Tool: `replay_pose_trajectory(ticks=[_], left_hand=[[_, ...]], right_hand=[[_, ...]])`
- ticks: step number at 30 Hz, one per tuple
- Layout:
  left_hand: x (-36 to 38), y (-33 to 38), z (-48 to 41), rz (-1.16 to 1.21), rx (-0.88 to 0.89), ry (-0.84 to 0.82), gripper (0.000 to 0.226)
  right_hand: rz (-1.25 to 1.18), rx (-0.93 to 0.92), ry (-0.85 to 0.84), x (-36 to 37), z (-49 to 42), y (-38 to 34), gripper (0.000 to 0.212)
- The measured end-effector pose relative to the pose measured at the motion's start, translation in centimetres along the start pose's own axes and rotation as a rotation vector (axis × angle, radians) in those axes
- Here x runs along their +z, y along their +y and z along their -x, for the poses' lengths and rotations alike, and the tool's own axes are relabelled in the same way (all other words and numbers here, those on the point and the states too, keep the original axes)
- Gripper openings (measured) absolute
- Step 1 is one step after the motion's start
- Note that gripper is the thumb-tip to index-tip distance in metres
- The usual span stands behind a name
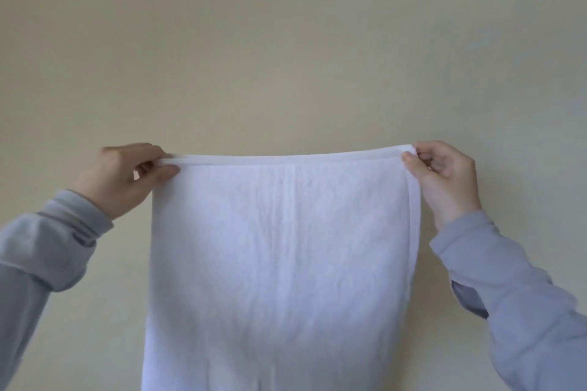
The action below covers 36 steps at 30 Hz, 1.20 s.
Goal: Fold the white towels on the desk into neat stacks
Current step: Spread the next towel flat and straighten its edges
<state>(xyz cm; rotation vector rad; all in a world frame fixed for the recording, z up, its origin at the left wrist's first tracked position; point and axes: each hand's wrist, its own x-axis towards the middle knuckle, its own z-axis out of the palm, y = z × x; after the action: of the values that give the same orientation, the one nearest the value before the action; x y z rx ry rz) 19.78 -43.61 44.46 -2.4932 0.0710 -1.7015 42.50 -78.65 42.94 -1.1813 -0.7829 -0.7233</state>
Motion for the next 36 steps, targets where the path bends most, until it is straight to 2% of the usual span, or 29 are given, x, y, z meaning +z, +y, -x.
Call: replay_pose_trajectory(ticks=[2,4,8,11,14,16,19,21,24,27,31,33,36], left_hand=[[-0.3,0.0,-0.3,0.129,-0.161,0.012,0.027],[-0.4,-0.2,-0.3,0.223,-0.234,-0.030,0.010],[-0.9,0.6,-0.1,0.347,-0.286,-0.113,0.013],[-0.8,1.7,0.0,0.469,-0.334,-0.167,0.006],[-0.6,2.8,0.3,0.535,-0.356,-0.229,0.014],[-0.4,4.0,0.5,0.509,-0.345,-0.282,0.030],[0.3,5.5,0.8,0.312,-0.258,-0.313,0.041],[0.9,6.5,0.9,0.286,-0.220,-0.297,0.044],[2.1,8.0,0.7,0.470,-0.318,-0.242,0.035],[3.3,9.0,0.2,0.674,-0.472,-0.152,0.041],[4.6,10.8,-0.7,0.824,-0.539,-0.162,0.030],[5.0,12.0,-1.3,0.966,-0.592,-0.185,0.029],[5.5,13.5,-2.0,1.044,-0.629,-0.174,0.024]], right_hand=[[-0.034,0.043,-0.011,-0.1,0.1,-0.1,0.026],[-0.054,0.097,-0.021,0.0,0.7,0.0,0.022],[-0.182,0.194,0.016,-0.1,1.0,0.2,0.019],[-0.203,0.211,0.017,-0.7,0.8,0.0,0.016],[-0.208,0.219,0.030,-1.6,0.4,-0.2,0.013],[-0.180,0.203,0.035,-2.5,0.1,-0.5,0.012],[-0.157,0.171,0.043,-3.9,-0.2,-1.1,0.012],[-0.156,0.156,0.057,-4.7,-0.3,-1.4,0.012],[-0.150,0.151,0.076,-5.9,-0.6,-1.8,0.013],[-0.135,0.173,0.105,-7.5,-0.7,-1.7,0.014],[-0.107,0.206,0.138,-9.9,-0.6,-1.1,0.009],[-0.108,0.214,0.147,-11.1,-0.5,-1.0,0.010],[-0.075,0.202,0.161,-12.9,-0.5,-1.1,0.013]])
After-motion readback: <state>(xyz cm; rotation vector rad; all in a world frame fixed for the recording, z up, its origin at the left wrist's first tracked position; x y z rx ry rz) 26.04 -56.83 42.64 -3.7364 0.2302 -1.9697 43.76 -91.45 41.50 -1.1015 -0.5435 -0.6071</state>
